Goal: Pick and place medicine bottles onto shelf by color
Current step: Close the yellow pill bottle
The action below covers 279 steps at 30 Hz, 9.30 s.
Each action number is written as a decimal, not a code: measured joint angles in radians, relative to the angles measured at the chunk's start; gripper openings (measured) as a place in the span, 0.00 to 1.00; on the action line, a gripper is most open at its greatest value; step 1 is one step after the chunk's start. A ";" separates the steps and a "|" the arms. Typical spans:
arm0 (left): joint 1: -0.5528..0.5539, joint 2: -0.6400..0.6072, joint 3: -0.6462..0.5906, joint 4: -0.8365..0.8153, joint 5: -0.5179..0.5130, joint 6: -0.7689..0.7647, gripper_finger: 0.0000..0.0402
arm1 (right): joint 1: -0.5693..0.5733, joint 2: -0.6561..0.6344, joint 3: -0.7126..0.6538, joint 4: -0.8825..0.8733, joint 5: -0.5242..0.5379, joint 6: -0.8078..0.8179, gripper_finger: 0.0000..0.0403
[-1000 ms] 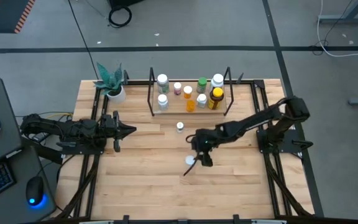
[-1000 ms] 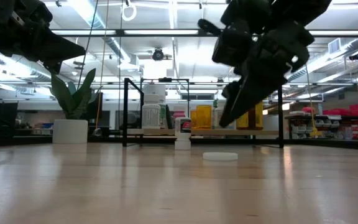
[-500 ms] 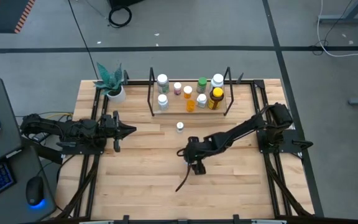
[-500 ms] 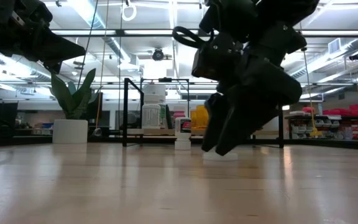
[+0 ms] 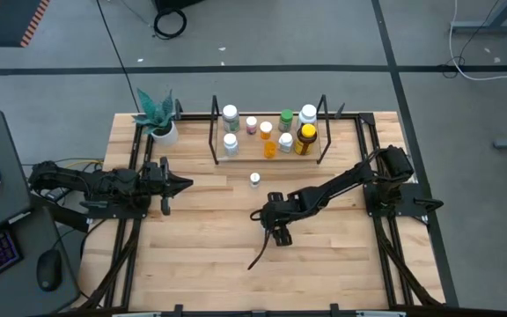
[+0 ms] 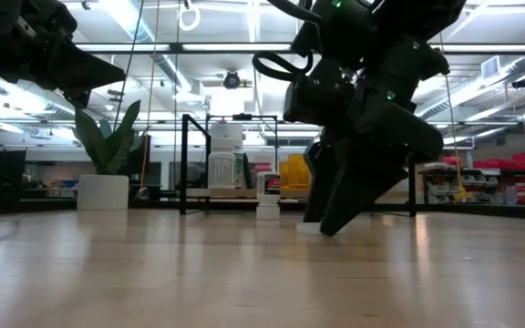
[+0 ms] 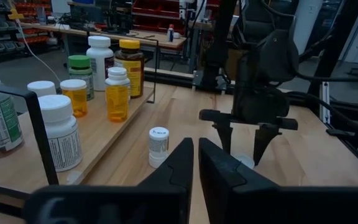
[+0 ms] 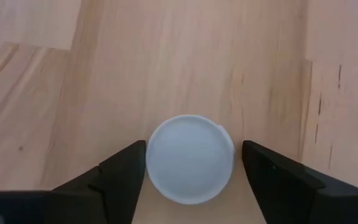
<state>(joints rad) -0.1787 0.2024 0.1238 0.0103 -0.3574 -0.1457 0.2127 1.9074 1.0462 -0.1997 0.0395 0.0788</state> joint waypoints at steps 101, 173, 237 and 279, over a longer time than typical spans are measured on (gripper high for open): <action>0.000 0.000 0.000 0.000 0.000 0.000 0.09 | 0.108 -0.118 -0.152 0.062 0.363 0.149 0.65; 0.000 0.000 0.000 0.000 0.000 0.000 0.08 | 0.037 -0.012 -0.153 0.473 0.278 -0.012 0.65; 0.000 0.000 0.000 0.000 0.000 0.000 0.08 | -0.019 -0.010 0.078 0.102 0.121 0.103 0.65; 0.000 0.000 0.001 -0.002 0.001 0.000 0.07 | -0.053 0.234 0.649 -0.656 -0.069 -0.056 0.78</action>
<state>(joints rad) -0.1791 0.2024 0.1246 0.0085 -0.3560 -0.1455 0.1592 2.1413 1.6952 -0.8556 -0.0292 0.0225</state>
